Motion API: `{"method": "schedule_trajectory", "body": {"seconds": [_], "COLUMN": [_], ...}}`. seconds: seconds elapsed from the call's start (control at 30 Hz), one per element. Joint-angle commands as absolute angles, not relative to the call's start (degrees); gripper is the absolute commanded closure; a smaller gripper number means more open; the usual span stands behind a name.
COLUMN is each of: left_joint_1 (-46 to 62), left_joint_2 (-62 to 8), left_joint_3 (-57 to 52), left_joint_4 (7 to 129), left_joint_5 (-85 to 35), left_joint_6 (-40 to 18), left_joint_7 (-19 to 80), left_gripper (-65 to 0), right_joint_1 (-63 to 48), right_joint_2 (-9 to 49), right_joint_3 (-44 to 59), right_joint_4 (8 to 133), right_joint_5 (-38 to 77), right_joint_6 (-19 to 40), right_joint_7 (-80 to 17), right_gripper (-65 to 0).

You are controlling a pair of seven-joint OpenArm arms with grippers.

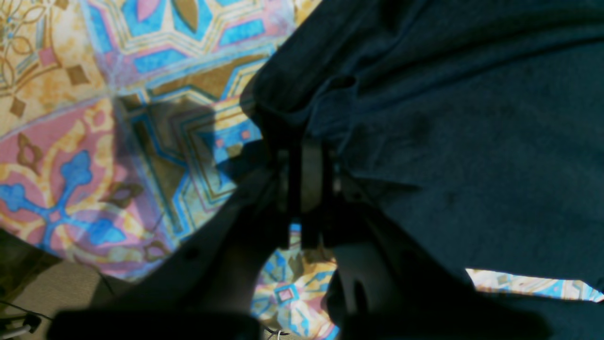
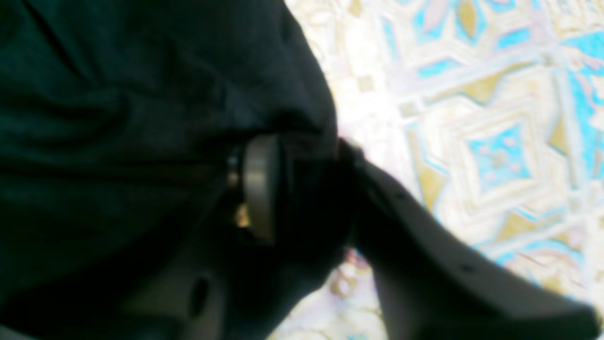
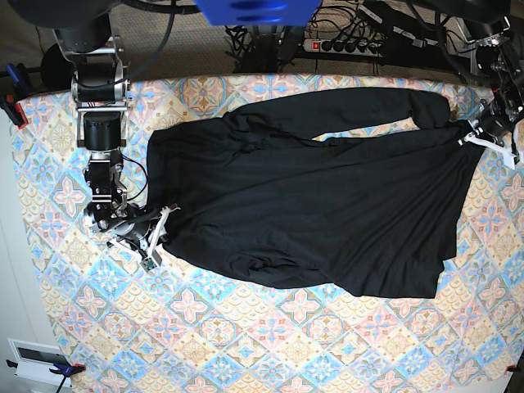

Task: Layout the t-shirt on the table in an organized manner, then fold the t-shirt properly
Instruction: 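Drag the held shirt corner with the right gripper along the table edge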

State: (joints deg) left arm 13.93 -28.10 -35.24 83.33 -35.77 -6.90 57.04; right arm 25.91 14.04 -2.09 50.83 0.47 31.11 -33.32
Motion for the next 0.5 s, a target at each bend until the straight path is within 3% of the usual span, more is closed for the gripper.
{"method": "schedule_trajectory", "body": {"seconds": [0.0,0.03,0.47], "left_joint_1": [13.6,13.6,13.6], "left_joint_2": [-29.6,-29.6,-29.5], "left_joint_3": [-35.7,-35.7,-35.7], "left_joint_4": [84.3,84.3,84.4], "left_joint_5": [-36.0,-36.0,-36.1], "left_joint_6": [-6.9,-6.9,-6.9], "left_joint_7": [56.3,56.3,56.3], "left_gripper": [0.0,0.0,0.0], "right_joint_1": [26.2,26.2,39.6], "right_joint_2": [14.3,14.4,19.1], "right_joint_3": [-1.7,-1.6,-1.5], "right_joint_4": [49.8,49.6,47.6], "right_joint_5": [-2.5,-2.5,-2.5], "right_joint_6": [30.2,30.2,30.0], "right_joint_7": [-35.6,-34.4,-27.1], "right_gripper": [-4.5,0.0,0.0]}}
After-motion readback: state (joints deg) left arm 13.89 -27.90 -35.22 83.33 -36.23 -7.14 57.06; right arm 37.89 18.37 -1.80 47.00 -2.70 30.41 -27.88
